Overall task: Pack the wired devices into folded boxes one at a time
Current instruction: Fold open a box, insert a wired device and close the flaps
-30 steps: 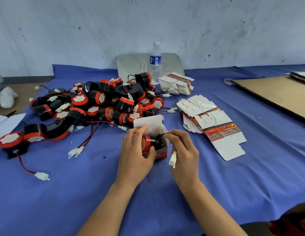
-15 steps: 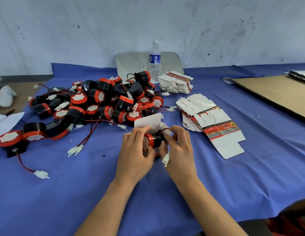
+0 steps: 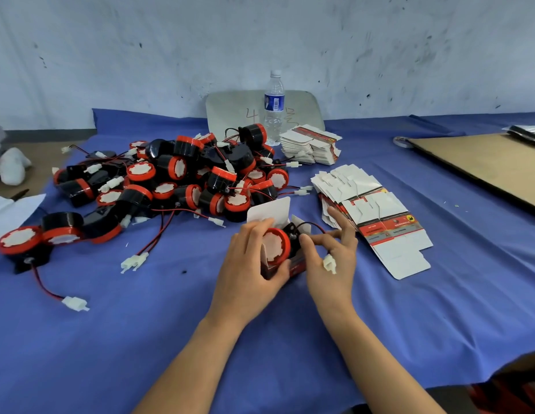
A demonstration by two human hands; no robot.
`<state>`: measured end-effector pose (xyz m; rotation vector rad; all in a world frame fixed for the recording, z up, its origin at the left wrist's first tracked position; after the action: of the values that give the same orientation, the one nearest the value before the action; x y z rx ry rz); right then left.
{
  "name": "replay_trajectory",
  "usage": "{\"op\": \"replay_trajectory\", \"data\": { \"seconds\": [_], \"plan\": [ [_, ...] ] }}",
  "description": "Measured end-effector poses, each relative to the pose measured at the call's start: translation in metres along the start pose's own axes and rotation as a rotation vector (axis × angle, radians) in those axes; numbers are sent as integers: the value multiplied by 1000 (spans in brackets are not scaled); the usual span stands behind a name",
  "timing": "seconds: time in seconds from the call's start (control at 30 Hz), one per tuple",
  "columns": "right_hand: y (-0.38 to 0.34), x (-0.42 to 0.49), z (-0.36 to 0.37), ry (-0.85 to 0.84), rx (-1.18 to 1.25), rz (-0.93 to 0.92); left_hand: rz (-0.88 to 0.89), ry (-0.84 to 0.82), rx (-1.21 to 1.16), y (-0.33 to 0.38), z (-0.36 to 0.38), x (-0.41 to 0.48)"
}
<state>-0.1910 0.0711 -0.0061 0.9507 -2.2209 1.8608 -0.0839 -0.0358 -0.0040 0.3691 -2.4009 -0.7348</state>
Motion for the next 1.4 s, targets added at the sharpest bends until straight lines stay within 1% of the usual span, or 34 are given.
{"op": "replay_trajectory", "data": {
  "seconds": [0.1,0.3,0.4,0.5,0.6,0.63,0.7,0.8,0.93,1.0,1.1,1.27,1.33,1.4],
  "plan": [
    [-2,0,-1,1,26,7,-11,50,-64,1,-4,0],
    [-16,-5,3,-2,-137,-165,68,149,20,9,-12,0],
    [-21,-6,4,-84,-185,-268,73,147,61,13,-11,-1],
    [-28,-10,7,-94,-257,-343,46,151,117,11,-11,-1],
    [-34,-13,16,-142,-350,-394,-10,119,157,8,-8,0],
    [-36,-14,17,-148,-371,-399,-18,112,192,8,-7,0],
    [-37,-15,16,-104,-443,-409,-17,102,242,9,-5,0],
    [-35,-16,16,-60,-564,-409,-28,72,172,8,-4,-1],
    [-34,-13,21,-66,-580,-418,10,70,29,5,-3,0],
    [-29,-10,21,-104,-522,-379,4,50,-49,4,-3,-2],
    [-15,-5,18,-166,-412,-243,2,55,-142,6,-4,-4],
    [3,1,20,-249,-285,-67,-12,91,99,4,-4,-2],
    [8,3,19,-275,-216,-10,3,79,103,7,-4,-2],
    [11,3,18,-293,-172,26,54,67,91,12,-3,-2]
  ]
}}
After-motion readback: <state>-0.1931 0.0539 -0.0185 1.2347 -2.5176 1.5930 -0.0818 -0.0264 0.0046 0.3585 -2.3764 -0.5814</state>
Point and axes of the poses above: each hand's wrist, its own x-axis towards the middle knuckle, its own z-axis out of the palm, y = z × x, the point moved 6 cm from there along x, towards the middle knuckle, and after that the axes turned 8 degrees about -y, right-handed, at the moved point
